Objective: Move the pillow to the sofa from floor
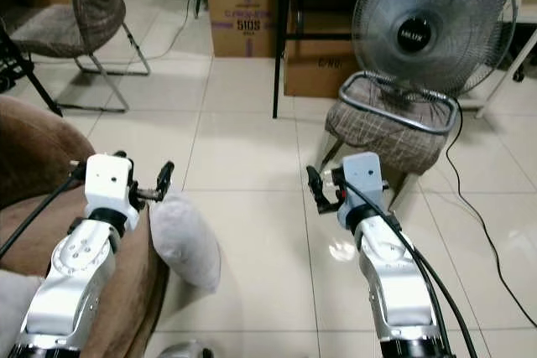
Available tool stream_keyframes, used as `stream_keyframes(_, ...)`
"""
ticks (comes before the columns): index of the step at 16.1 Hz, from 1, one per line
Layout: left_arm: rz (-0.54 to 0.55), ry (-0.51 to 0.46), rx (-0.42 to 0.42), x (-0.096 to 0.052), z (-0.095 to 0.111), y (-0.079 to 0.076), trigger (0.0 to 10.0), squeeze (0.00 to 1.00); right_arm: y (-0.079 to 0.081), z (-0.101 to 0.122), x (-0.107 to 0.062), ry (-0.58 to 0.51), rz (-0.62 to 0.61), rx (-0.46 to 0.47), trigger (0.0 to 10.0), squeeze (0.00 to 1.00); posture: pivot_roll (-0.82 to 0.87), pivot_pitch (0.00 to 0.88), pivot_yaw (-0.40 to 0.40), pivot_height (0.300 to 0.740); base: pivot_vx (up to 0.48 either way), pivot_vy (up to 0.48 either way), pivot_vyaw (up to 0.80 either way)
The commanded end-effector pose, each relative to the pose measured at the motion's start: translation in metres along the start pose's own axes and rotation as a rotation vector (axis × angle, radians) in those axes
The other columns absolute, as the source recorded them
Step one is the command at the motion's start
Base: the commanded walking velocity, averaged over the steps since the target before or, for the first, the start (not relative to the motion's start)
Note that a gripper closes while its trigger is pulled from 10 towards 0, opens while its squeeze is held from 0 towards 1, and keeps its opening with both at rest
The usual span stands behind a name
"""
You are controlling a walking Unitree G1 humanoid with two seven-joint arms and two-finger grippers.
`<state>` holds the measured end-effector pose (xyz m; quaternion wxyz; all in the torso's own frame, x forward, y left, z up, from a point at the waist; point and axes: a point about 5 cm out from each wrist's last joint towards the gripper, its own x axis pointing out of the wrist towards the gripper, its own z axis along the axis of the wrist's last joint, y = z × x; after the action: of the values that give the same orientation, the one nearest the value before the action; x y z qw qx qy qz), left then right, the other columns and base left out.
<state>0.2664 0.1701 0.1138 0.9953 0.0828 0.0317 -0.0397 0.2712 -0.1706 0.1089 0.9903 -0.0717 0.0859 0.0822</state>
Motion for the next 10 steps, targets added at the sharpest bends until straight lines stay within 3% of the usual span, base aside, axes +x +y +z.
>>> stream_keyframes(1,0.02,-0.003,0.007,-0.0008,0.0006,0.0024,10.0,0.51,0.0043,0.0024,0.0009,-0.007,0.023,-0.042,10.0,0.0,0.07,0.0,-0.008,0.74,0.0,-0.48,0.8)
stream_keyframes(10,0.027,-0.001,0.004,-0.0012,0.0005,0.0021,10.0,0.51,0.0051,0.0002,0.0029,0.007,0.019,-0.037,10.0,0.0,0.07,0.0,-0.007,0.74,0.0,-0.48,0.8)
